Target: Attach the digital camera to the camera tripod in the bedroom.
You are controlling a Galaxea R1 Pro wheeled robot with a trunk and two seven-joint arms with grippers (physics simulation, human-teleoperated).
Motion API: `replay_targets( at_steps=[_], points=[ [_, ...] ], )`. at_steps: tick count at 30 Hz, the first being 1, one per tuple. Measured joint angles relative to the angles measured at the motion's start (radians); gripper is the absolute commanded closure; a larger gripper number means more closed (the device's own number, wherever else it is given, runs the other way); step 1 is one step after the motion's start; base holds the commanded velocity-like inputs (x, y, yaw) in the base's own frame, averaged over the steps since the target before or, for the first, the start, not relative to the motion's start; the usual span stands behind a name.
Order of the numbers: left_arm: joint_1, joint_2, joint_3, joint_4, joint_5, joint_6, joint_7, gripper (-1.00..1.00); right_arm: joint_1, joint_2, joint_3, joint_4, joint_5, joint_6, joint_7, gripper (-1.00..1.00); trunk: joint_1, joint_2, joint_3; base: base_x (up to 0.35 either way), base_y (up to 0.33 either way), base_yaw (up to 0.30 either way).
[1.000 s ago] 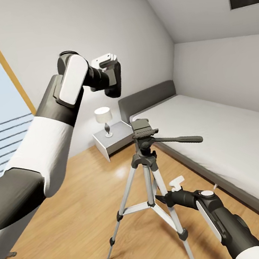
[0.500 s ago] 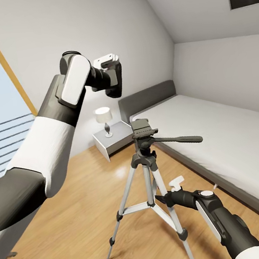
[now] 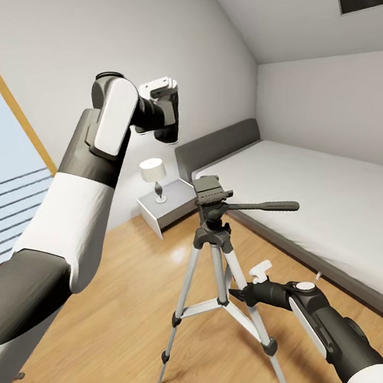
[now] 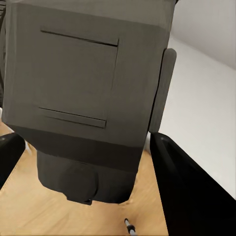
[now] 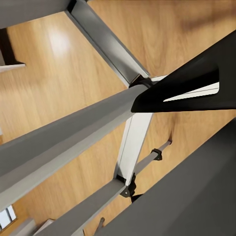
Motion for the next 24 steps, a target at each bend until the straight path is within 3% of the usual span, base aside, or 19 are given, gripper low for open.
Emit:
replay_targets(
  at_steps=[6, 11, 15, 19, 21, 22, 24],
  points=[
    [0.001, 0.004, -0.060, -0.081, -0.001, 0.000, 0.070, 1.00, 0.000, 0.000, 0.000, 0.000, -0.001, 0.001, 0.001, 1.00, 0.000, 0.000, 0.000, 0.000, 0.000, 0.000],
    [0.002, 0.006, -0.085, -0.138, 0.006, 0.000, 0.136, 1.00, 0.001, -0.001, 0.000, 0.000, 0.000, 0.001, 0.001, 1.00, 0.000, 0.000, 0.000, 0.000, 0.000, 0.000],
    [0.005, 0.005, -0.113, -0.212, 0.011, -0.001, 0.148, 1.00, 0.000, -0.001, 0.000, 0.000, 0.001, 0.002, 0.003, 1.00, 0.000, 0.000, 0.000, 0.000, 0.000, 0.000],
    [0.006, 0.012, -0.132, -0.246, 0.018, 0.001, 0.133, 1.00, 0.001, -0.001, 0.000, 0.000, 0.001, 0.002, 0.003, 1.00, 0.000, 0.000, 0.000, 0.000, 0.000, 0.000],
    [0.007, 0.029, -0.137, -0.257, 0.022, 0.002, 0.096, 1.00, 0.000, -0.001, 0.000, 0.000, 0.001, 0.002, 0.004, 1.00, 0.000, 0.000, 0.000, 0.000, 0.000, 0.000],
    [0.007, 0.036, -0.138, -0.260, 0.023, 0.002, 0.074, 1.00, 0.001, -0.001, 0.000, 0.000, 0.000, 0.003, 0.004, 1.00, 0.000, 0.000, 0.000, 0.000, 0.000, 0.000],
    [0.007, 0.065, -0.140, -0.267, 0.029, 0.001, -0.024, 1.00, 0.001, -0.002, 0.000, 0.000, 0.000, 0.004, 0.005, 1.00, 0.000, 0.000, 0.000, 0.000, 0.000, 0.000]
  ],
)
